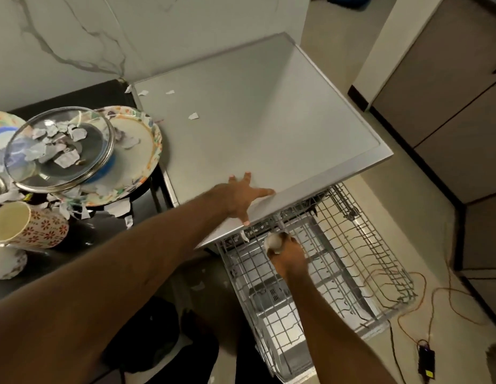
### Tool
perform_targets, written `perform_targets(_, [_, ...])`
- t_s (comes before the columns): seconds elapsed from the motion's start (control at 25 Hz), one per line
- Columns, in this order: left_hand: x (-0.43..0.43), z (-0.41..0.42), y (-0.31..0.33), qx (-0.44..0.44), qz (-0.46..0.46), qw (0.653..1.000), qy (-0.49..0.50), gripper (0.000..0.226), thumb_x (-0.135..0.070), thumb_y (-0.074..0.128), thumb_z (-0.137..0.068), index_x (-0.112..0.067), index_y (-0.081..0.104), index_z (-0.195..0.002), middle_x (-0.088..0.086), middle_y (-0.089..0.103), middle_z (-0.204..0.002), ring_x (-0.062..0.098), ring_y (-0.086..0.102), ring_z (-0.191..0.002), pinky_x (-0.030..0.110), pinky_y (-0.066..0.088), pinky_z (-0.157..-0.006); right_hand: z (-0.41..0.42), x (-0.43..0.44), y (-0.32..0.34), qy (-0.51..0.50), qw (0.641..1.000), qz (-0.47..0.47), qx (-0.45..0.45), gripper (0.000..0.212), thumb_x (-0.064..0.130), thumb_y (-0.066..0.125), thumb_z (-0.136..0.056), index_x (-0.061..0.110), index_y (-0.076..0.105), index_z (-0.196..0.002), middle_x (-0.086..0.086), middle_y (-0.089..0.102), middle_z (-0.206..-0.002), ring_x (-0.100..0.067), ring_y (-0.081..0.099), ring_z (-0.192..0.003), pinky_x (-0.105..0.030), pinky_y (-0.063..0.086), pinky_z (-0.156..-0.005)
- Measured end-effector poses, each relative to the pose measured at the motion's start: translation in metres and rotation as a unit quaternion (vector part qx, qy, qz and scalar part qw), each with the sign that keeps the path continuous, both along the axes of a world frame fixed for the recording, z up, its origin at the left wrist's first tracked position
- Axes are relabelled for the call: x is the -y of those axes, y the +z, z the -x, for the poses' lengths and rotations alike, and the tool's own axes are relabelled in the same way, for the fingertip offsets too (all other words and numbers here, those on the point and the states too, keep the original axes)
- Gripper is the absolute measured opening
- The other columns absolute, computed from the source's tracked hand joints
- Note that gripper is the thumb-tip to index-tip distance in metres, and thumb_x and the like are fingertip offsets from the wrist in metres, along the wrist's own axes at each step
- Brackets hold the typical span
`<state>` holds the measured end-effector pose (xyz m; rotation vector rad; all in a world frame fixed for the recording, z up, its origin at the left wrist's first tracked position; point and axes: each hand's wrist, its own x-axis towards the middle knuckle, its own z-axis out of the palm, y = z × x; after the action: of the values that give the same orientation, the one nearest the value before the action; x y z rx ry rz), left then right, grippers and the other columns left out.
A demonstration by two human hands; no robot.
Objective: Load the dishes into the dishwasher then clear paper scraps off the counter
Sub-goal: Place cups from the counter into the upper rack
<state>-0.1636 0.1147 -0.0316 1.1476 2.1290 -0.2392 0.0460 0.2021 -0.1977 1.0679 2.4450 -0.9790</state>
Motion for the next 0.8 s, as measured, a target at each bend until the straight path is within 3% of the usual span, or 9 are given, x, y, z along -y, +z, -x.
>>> perform_targets(0.2, [0.001, -0.002, 0.003, 0.002, 0.007, 1.0, -0.001, 0.11, -0.038, 0.085, -0.081, -0.062, 0.006, -0.153, 0.019, -0.017, -0.168, 0.06, -0.002, -0.149, 0.074, 0.03, -0.112, 0.02, -0.019, -0.026, 0.036, 0.999, 0.013, 0.03, 0.058, 0.034, 0.076, -0.094, 0.012, 0.052, -0.141, -0.015, 0.056, -0.135, -0.029, 0.061, -0.118, -0.039, 0.056, -0.1])
perform_targets(0.48, [0.0, -0.003, 0.007, 0.013, 0.012, 1.0, 0.004, 0.109, -0.035, 0.083, -0.084, -0.061, 0.005, -0.154, 0.019, -0.019, -0.168, 0.06, -0.005, -0.149, 0.075, 0.029, -0.11, 0.038, -0.024, -0.05, 0.098, 0.993, 0.015, 0.058, 0.063, 0.036, 0.078, -0.091, 0.018, 0.05, -0.145, -0.013, 0.047, -0.144, -0.029, 0.058, -0.122, -0.04, 0.055, -0.101])
perform_targets(0.68, [0.001, -0.003, 0.007, 0.023, 0.014, 1.0, 0.006, 0.109, -0.035, 0.083, -0.084, -0.06, 0.003, -0.154, 0.018, -0.021, -0.167, 0.059, -0.007, -0.149, 0.075, 0.029, -0.111, 0.036, -0.013, -0.059, 0.055, 0.997, 0.023, 0.059, 0.069, 0.032, 0.074, -0.096, 0.01, 0.042, -0.152, -0.016, 0.043, -0.151, -0.035, 0.059, -0.126, -0.045, 0.055, -0.102])
perform_targets(0.8, [0.001, -0.005, 0.009, 0.026, 0.016, 0.999, 0.009, 0.109, -0.032, 0.082, -0.086, -0.059, 0.003, -0.155, 0.018, -0.024, -0.167, 0.059, -0.01, -0.149, 0.076, 0.027, -0.112, 0.03, -0.013, -0.069, 0.043, 0.997, 0.021, 0.058, 0.062, 0.029, 0.077, -0.094, 0.013, 0.049, -0.147, -0.013, 0.051, -0.147, -0.032, 0.062, -0.123, -0.046, 0.057, -0.101])
